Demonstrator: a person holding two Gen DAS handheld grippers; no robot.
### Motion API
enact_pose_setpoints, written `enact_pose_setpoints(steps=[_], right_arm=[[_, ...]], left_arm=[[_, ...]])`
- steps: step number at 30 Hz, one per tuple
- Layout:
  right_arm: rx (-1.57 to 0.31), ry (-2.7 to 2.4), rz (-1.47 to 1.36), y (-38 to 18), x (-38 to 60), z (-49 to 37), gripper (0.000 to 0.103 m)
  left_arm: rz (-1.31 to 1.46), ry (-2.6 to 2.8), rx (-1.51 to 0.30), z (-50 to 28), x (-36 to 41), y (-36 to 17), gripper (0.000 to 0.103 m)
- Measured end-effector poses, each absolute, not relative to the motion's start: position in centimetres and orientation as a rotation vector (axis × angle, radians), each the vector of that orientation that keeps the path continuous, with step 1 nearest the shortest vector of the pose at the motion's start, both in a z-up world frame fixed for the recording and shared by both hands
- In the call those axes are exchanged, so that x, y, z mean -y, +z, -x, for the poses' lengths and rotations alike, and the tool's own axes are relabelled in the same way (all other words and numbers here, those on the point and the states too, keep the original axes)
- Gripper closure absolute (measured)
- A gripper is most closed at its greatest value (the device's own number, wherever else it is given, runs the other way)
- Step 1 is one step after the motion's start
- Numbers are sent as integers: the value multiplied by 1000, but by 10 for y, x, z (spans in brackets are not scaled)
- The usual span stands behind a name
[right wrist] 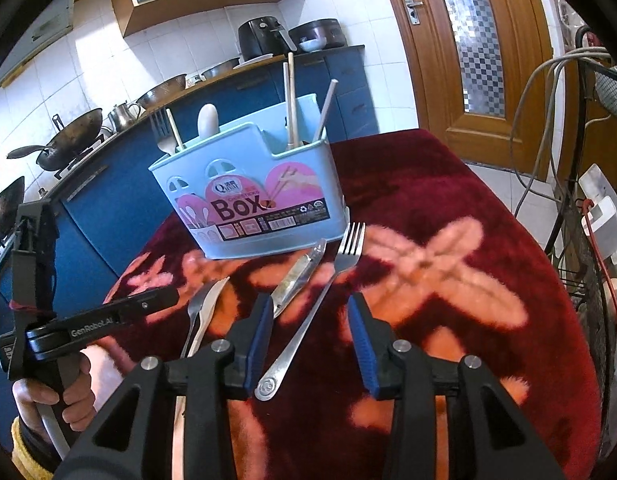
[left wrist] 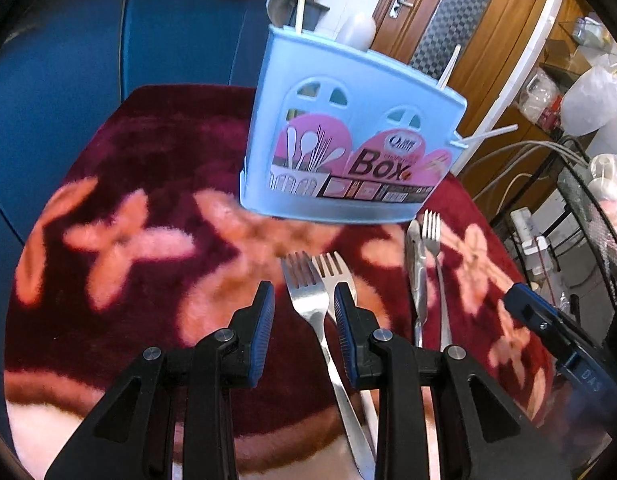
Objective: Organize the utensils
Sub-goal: 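Move both tools back down to the forks and knife on the blanket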
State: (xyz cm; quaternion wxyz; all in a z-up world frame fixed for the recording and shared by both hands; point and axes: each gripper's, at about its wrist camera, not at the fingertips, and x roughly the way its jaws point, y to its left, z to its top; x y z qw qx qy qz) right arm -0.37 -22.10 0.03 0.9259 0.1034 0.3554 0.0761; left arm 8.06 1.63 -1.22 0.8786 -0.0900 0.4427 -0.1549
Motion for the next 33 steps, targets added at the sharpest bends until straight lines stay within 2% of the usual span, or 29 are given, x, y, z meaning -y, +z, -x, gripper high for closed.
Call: enact_pose_setpoints(steps=[10,22,28,33], right_arm=[[-736,151,-227,-6,229,1,61],[-754,152,-233,-13,230,-3,61],[-761,154,-236,-15,229,-4,61],[-762,153,-227,-15,227,-4,61]], left_arm=[[182,-345,-1008,-91,-4,-32,72],[245,-348,-1005,-110,-10,-41,71],[276,-367,-1007,-109,-15,-42,76],[249,-307,-980,-101,-16,-36,77]])
